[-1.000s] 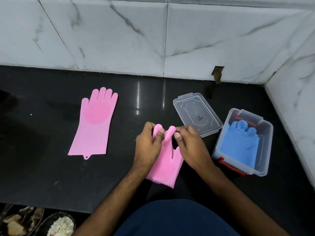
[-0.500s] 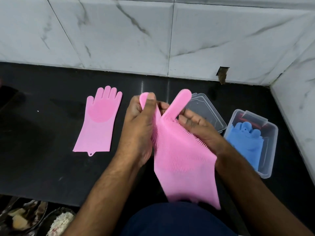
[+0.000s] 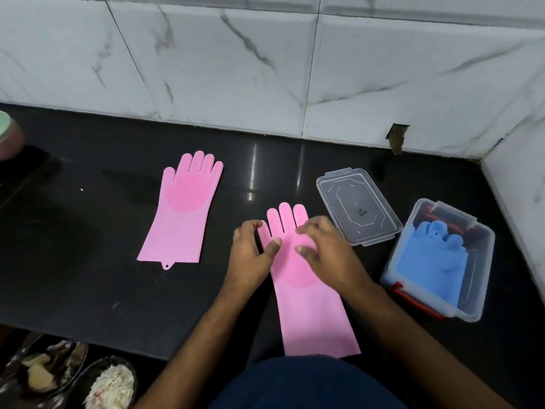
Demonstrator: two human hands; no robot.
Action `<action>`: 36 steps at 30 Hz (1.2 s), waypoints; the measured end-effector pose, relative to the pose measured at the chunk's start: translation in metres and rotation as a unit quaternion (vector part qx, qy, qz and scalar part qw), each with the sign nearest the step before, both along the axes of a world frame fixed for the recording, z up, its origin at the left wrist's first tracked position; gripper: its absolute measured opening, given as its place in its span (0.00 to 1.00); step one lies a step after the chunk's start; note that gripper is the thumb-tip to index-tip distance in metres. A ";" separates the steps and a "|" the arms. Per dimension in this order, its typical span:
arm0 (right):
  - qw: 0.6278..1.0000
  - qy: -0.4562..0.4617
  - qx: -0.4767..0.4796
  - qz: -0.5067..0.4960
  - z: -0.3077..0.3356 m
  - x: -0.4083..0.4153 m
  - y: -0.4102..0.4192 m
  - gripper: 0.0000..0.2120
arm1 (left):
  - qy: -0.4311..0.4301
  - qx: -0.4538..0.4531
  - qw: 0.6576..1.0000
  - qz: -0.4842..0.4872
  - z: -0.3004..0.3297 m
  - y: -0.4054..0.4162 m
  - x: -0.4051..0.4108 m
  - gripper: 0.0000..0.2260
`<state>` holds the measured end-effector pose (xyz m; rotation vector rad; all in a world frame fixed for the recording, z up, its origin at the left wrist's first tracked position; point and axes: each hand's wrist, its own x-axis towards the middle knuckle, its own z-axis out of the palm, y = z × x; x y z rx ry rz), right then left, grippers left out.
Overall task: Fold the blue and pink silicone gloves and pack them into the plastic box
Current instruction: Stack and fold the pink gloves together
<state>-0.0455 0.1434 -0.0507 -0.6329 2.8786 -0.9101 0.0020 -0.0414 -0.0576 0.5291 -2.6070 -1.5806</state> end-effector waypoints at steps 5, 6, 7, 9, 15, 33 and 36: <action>0.986 0.008 0.161 0.047 -0.007 0.013 -0.026 0.22 | -0.013 -0.233 0.972 0.001 -0.001 -0.010 0.001 0.21; 0.987 0.015 0.156 0.043 -0.006 0.012 -0.028 0.22 | -0.025 -0.285 0.958 0.014 -0.002 -0.014 0.002 0.22; 0.987 0.018 0.151 0.043 -0.005 0.010 -0.030 0.22 | -0.046 -0.336 0.940 0.027 -0.004 -0.020 0.003 0.23; 0.986 0.018 0.153 0.059 -0.002 0.007 -0.035 0.22 | -0.098 -0.413 0.904 0.052 -0.011 -0.031 0.007 0.27; 0.986 -0.018 0.142 0.086 -0.007 0.006 -0.046 0.22 | -0.127 -0.495 0.855 0.082 -0.013 -0.057 0.012 0.07; 0.816 -0.386 -0.431 0.012 0.023 0.021 -0.050 0.13 | 0.106 0.046 0.991 0.063 0.084 -0.002 0.017 0.09; 0.600 -0.548 -0.575 -0.093 0.028 0.018 -0.054 0.20 | 0.146 0.177 0.973 0.021 0.102 0.021 0.027 0.10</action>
